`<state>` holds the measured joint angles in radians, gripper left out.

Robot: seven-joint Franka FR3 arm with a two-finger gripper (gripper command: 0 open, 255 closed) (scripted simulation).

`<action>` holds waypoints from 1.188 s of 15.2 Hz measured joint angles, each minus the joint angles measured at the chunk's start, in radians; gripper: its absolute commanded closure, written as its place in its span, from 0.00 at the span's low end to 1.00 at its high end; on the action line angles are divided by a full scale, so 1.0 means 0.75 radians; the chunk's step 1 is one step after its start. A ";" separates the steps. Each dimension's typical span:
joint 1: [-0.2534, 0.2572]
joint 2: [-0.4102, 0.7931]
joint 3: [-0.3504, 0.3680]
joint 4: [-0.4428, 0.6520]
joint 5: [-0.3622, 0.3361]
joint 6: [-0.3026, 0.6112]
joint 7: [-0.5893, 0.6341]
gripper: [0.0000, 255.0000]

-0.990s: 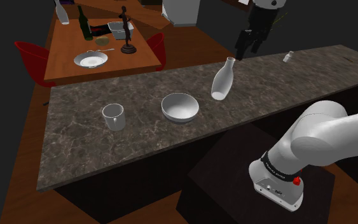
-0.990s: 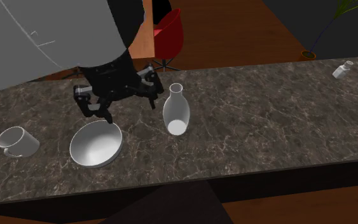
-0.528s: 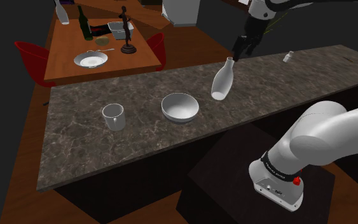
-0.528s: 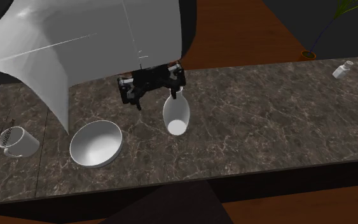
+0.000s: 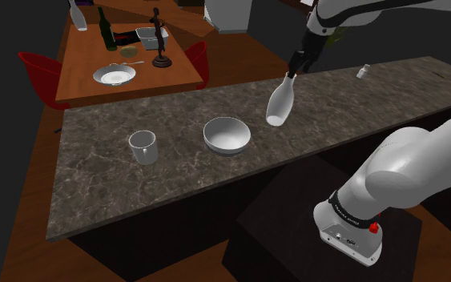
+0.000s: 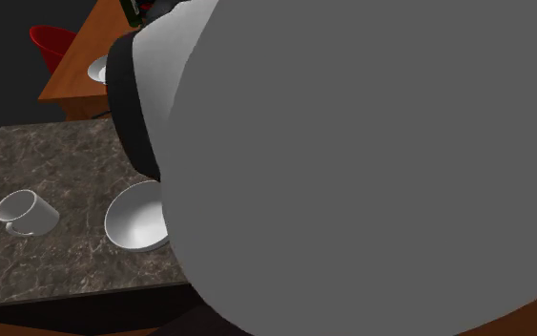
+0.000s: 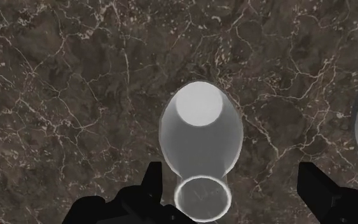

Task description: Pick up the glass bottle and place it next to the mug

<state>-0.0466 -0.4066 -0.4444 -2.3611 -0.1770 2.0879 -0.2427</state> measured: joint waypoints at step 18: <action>0.019 0.156 -0.079 -0.043 0.055 0.210 -0.080 1.00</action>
<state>-0.0320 -0.2897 -0.5040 -2.3936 -0.1361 2.2457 -0.3024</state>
